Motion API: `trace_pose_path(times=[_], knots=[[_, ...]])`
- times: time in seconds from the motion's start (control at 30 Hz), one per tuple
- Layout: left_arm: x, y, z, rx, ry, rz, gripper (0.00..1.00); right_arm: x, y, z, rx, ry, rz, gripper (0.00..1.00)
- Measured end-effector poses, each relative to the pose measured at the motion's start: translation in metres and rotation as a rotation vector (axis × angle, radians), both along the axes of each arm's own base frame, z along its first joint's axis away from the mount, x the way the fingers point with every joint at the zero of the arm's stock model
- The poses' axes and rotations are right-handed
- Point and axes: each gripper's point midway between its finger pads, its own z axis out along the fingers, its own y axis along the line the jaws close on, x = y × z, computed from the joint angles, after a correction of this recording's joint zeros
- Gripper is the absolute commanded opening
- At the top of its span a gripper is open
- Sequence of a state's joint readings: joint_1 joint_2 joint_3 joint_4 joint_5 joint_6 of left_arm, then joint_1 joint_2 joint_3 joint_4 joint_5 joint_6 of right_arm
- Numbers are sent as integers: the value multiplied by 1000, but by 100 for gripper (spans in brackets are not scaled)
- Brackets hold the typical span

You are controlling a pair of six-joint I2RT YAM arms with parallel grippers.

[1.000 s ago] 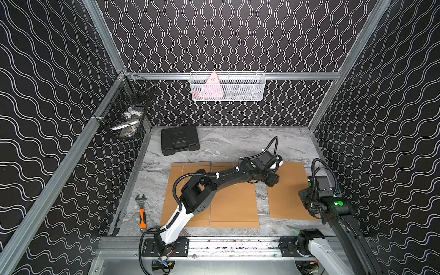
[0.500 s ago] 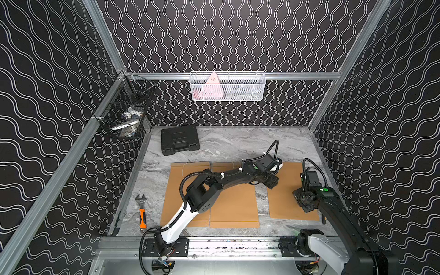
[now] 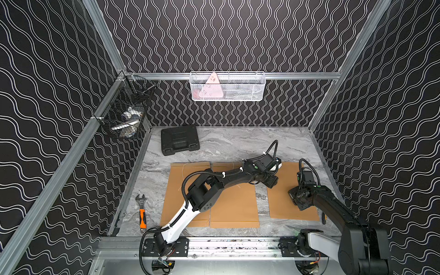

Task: Open the file bag
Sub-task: Pick up the file bag from the center of the board.

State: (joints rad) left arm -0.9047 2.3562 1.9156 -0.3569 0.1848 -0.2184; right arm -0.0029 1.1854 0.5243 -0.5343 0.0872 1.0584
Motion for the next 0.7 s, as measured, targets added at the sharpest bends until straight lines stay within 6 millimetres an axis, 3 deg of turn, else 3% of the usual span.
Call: trace_pose_path(times=[0.17,0.5,0.7], knots=[[7,7,-3,-1,10,24,54,12,4,-6,22,-8,7,0],[20,23,-11,7,35,60,54,60,17,-7,87,-84,38,0],[38,25,6,-30,14,82,54,81,25,-5,94,-90,67,0]])
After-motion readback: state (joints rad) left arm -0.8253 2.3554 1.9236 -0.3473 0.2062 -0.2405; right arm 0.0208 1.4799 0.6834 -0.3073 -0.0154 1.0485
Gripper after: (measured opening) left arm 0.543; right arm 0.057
